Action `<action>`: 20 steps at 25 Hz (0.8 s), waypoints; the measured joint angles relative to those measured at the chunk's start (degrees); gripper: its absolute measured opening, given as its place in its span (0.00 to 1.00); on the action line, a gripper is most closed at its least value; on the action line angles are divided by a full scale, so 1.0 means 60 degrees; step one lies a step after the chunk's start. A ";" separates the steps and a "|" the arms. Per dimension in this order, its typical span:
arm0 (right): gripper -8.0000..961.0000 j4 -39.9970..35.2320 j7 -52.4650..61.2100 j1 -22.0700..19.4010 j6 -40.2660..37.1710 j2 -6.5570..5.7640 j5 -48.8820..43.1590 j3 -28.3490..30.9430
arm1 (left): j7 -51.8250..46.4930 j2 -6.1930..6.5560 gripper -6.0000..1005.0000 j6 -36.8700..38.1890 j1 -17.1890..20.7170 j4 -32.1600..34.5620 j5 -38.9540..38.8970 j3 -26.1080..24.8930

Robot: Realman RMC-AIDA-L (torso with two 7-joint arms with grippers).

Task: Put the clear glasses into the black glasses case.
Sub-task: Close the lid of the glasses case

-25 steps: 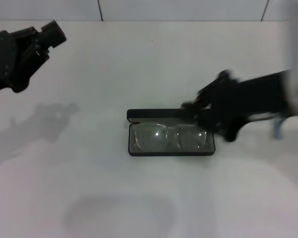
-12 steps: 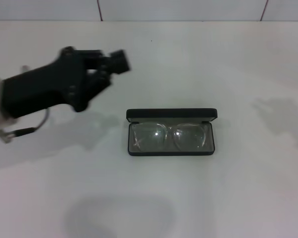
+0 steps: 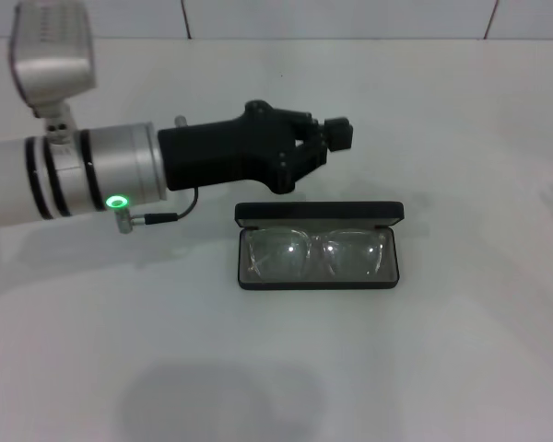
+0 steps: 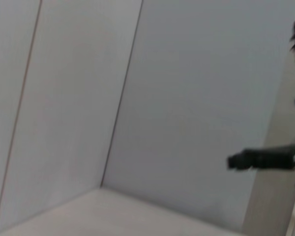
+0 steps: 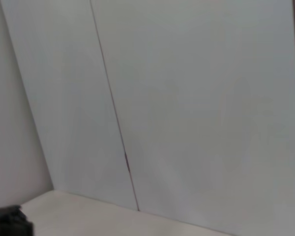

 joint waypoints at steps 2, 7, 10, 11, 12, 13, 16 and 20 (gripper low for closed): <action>0.14 0.0266 -0.0084 0.0003 -0.0024 -0.0002 0.0015 0.0026 | -0.0086 -0.0007 0.09 -0.0481 -0.0054 -0.0025 -0.0026 0.0429; 0.14 0.0657 -0.0233 0.0003 -0.0070 -0.0004 0.0030 0.0040 | -0.0258 -0.0032 0.09 -0.1401 -0.0095 -0.0030 -0.0066 0.1286; 0.14 0.0807 -0.0297 0.0028 -0.0113 -0.0004 0.0045 0.0046 | -0.0270 -0.0062 0.09 -0.1827 -0.0102 -0.0119 -0.0097 0.1534; 0.14 0.0872 -0.0323 0.0057 -0.0122 -0.0004 0.0048 0.0046 | -0.0255 -0.0067 0.09 -0.1918 -0.0101 -0.0170 -0.0108 0.1554; 0.14 0.0961 -0.0353 0.0087 -0.0134 -0.0004 0.0048 0.0047 | -0.0233 -0.0071 0.09 -0.2015 -0.0094 -0.0223 -0.0113 0.1569; 0.14 0.1042 -0.0381 0.0120 -0.0146 -0.0004 0.0049 0.0047 | -0.0220 -0.0074 0.09 -0.2109 -0.0088 -0.0265 -0.0116 0.1574; 0.14 0.1232 -0.0448 0.0166 -0.0159 -0.0004 0.0050 0.0051 | -0.0226 -0.0085 0.09 -0.2372 -0.0084 -0.0380 -0.0119 0.1606; 0.14 0.1387 -0.0529 0.0203 -0.0169 -0.0004 0.0050 0.0056 | -0.0273 -0.0090 0.09 -0.2436 -0.0059 -0.0405 -0.0068 0.1638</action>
